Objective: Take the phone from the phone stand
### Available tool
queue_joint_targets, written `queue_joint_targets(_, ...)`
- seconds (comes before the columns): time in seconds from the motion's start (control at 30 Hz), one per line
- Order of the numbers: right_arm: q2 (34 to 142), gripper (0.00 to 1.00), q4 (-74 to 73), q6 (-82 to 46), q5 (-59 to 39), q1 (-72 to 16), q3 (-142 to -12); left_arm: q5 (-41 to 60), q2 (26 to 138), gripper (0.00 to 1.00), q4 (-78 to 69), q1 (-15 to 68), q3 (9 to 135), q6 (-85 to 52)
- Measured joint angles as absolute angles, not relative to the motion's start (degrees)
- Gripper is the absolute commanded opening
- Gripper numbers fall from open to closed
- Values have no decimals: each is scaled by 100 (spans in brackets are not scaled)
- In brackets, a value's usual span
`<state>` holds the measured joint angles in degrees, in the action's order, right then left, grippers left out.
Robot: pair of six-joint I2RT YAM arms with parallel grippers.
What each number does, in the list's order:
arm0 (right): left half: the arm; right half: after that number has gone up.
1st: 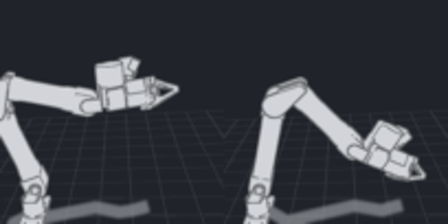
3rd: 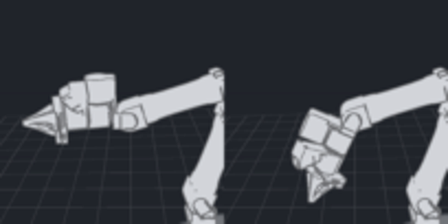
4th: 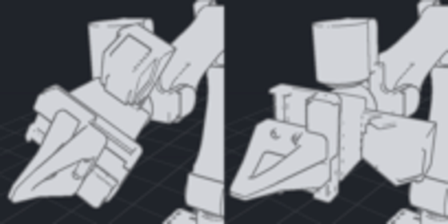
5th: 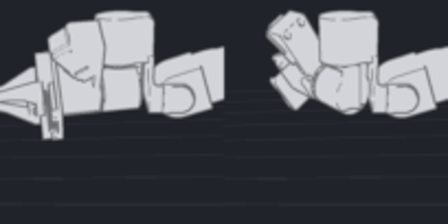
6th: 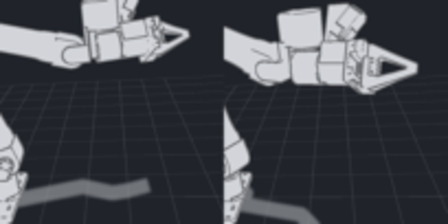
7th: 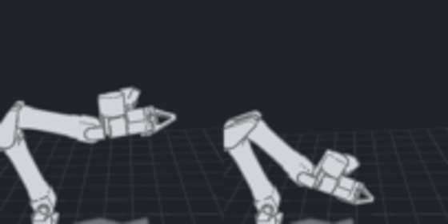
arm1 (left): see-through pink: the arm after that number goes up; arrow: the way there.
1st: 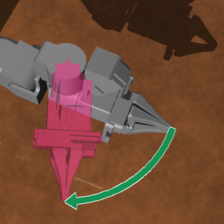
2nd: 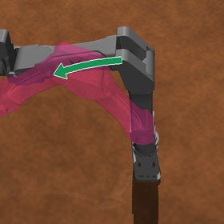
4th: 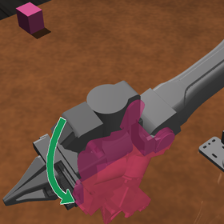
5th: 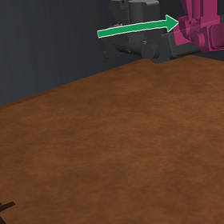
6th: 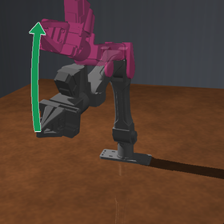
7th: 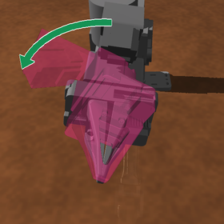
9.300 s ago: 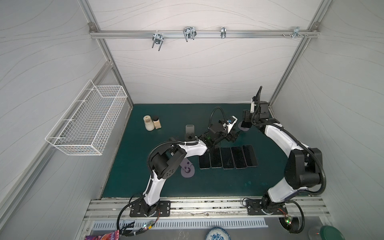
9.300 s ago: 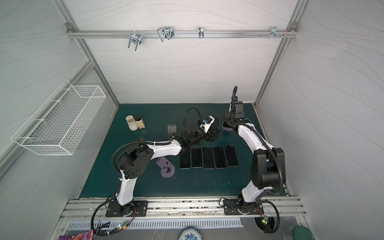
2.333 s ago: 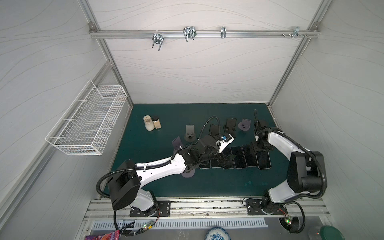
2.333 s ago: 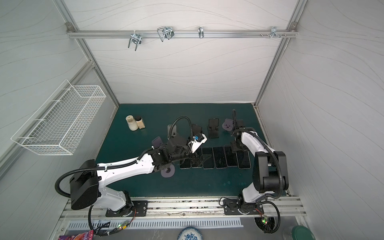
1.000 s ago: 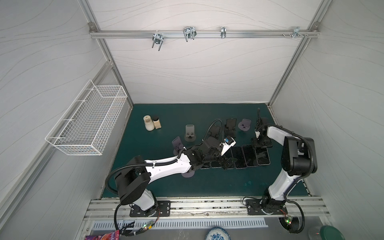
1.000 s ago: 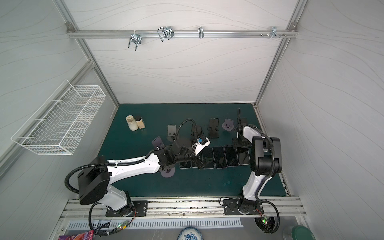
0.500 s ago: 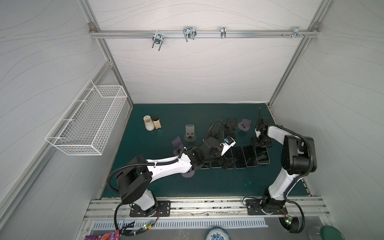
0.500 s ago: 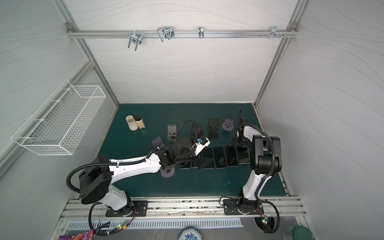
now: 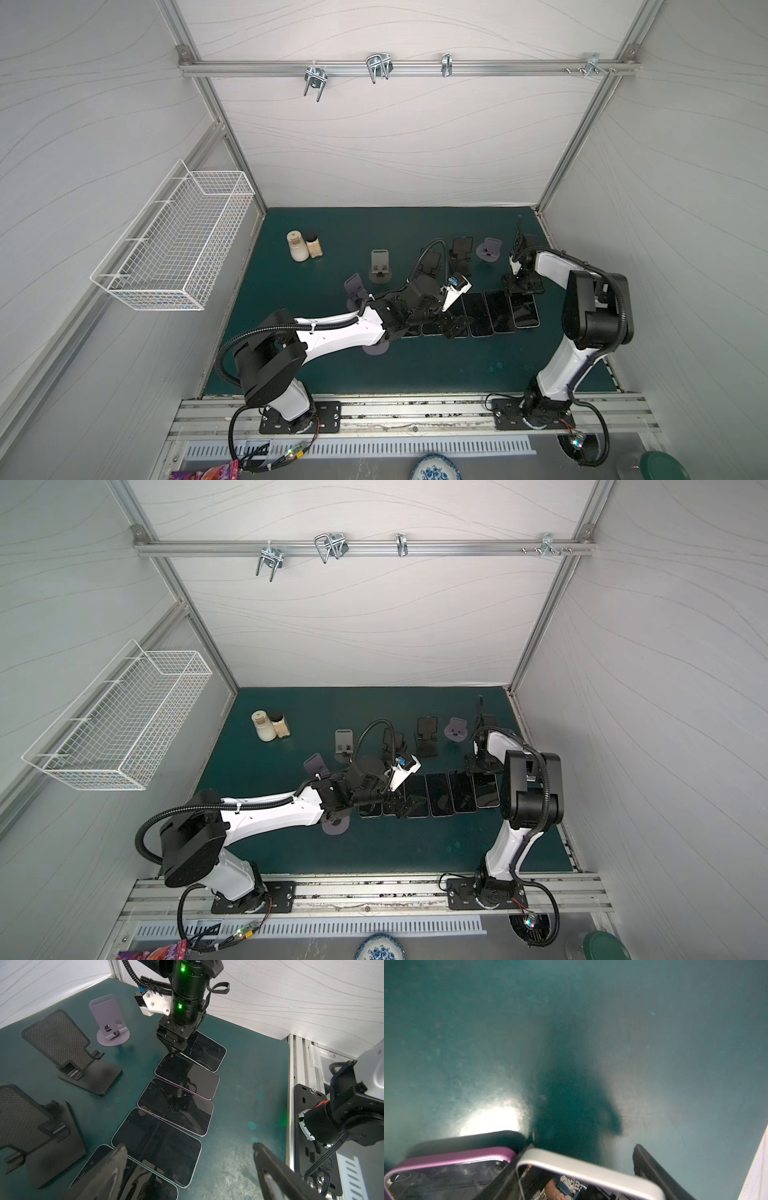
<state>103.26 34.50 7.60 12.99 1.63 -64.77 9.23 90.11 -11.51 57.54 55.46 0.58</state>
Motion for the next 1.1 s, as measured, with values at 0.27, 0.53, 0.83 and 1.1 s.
queue_joint_targets(0.27, 10326, 80, 3450, 764, 1326, 163, -6475, 926, 9024, 96, -1151, 5774, 5546, 21)
queue_joint_targets(0.53, 10307, 81, 3454, 786, 1393, 163, -6475, 926, 9024, 95, -1151, 5791, 5546, 14)
queue_joint_targets(0.83, 9990, 76, 3450, 622, 1293, 263, -6403, 921, 9024, 95, -1149, 5826, 5546, 25)
queue_joint_targets(1.1, 9776, 75, 3385, 401, 891, 523, -6294, 919, 9024, 95, -1149, 5828, 5546, 36)
